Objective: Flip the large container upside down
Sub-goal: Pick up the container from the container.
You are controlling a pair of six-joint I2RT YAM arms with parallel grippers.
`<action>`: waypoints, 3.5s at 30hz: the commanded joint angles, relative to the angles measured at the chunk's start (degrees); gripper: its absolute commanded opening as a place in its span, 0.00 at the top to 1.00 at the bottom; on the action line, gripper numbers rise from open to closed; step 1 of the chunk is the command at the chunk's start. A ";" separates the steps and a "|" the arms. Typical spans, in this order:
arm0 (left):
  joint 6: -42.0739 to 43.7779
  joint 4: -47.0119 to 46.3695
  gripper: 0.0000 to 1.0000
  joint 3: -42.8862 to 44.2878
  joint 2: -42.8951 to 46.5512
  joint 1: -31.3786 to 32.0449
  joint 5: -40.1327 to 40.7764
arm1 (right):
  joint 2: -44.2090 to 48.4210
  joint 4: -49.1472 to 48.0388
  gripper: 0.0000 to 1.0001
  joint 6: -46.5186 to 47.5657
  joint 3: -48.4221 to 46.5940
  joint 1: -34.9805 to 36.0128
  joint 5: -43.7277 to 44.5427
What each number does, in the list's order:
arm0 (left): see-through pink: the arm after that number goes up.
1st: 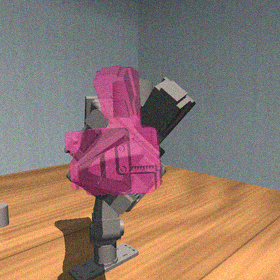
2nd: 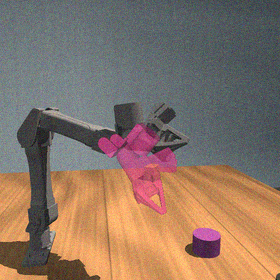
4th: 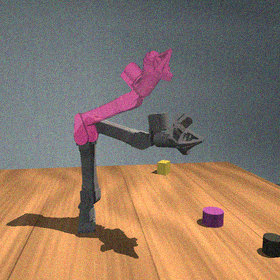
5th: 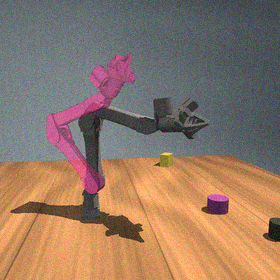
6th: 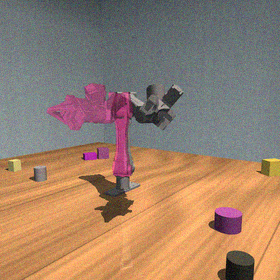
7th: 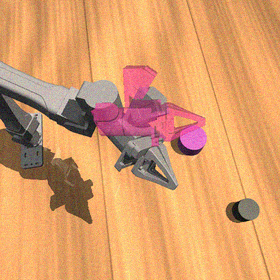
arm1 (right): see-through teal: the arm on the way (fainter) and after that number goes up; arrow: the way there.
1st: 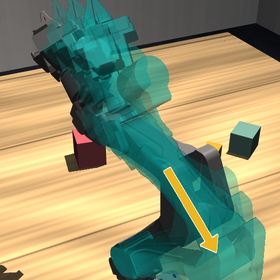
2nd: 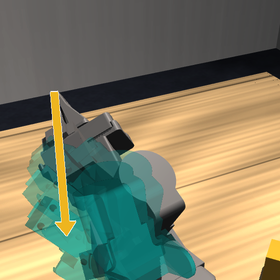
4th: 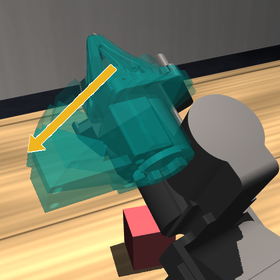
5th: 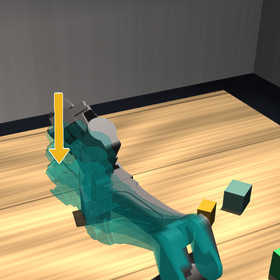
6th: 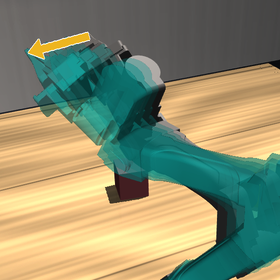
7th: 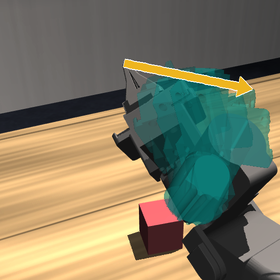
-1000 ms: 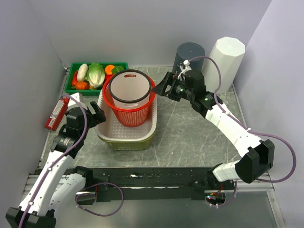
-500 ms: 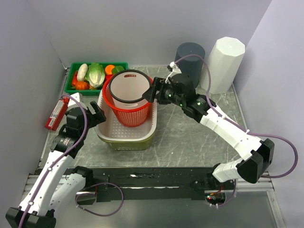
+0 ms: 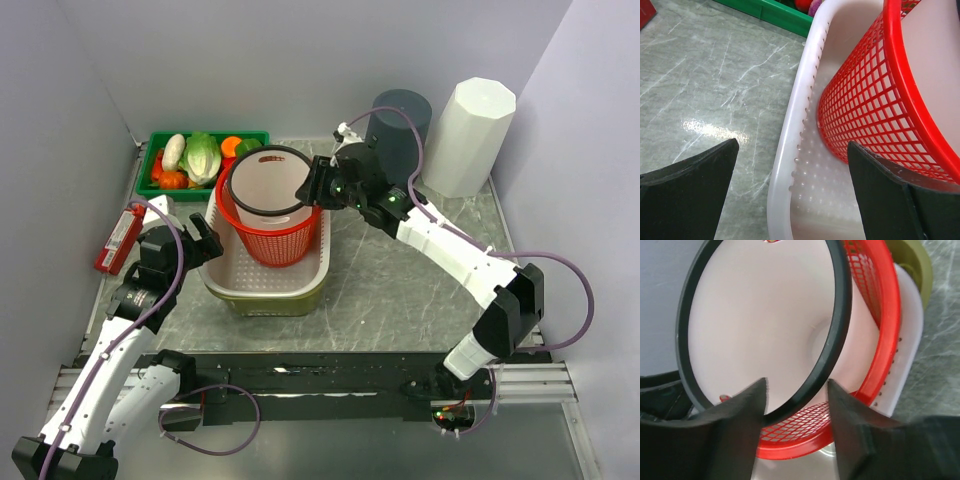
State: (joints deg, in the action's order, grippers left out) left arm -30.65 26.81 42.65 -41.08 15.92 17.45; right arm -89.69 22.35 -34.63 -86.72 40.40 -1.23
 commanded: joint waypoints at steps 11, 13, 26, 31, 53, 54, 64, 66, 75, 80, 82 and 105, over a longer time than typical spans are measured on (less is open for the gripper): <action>0.51 -2.46 0.04 0.32 1.00 -0.10 0.39 | -8.30 5.59 0.55 14.94 -18.02 0.03 3.61; 0.51 -2.38 0.04 0.32 0.91 -0.10 0.30 | -10.85 9.28 0.52 15.82 -22.67 0.03 3.69; 0.60 -2.64 0.04 0.32 0.74 -0.10 -0.05 | -2.17 5.79 0.28 13.37 -17.62 0.11 5.28; 0.68 -2.73 0.04 0.32 0.56 -0.10 -0.23 | 7.06 -2.47 0.24 5.38 -3.92 1.34 5.45; 0.33 -2.20 0.04 0.41 0.30 -0.19 0.13 | 7.42 -29.38 0.25 -37.43 16.67 11.89 7.65; 0.33 -2.20 0.04 0.41 0.30 -0.19 0.13 | 7.42 -29.38 0.24 -38.48 17.10 12.33 8.70; 0.33 -2.37 0.04 0.32 0.65 -0.19 -0.14 | 9.18 -25.00 0.09 -36.21 16.15 16.28 22.48; 0.24 -2.29 0.04 0.41 0.56 -0.19 -0.14 | 8.74 -20.71 0.07 -36.47 14.47 16.37 23.82; 0.24 -2.20 0.04 0.41 0.47 -0.10 -0.14 | 6.90 -19.19 0.04 -38.23 13.07 16.38 27.78; 0.33 -2.02 0.04 0.50 0.74 -0.19 0.12 | 5.05 -19.53 0.04 -41.03 12.01 16.20 27.52; 0.33 -2.11 0.04 0.41 0.83 -0.10 0.21 | 4.53 -19.97 0.04 -42.09 12.01 16.11 27.25; 0.42 -2.20 0.04 0.41 0.91 -0.10 -0.31 | -0.84 -32.55 0.20 -49.65 13.24 14.71 28.56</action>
State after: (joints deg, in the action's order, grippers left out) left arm -30.68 26.81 42.65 -40.60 15.92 17.41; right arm -89.19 -7.11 -82.11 -72.97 55.48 23.66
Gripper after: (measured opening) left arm 0.966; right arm 0.817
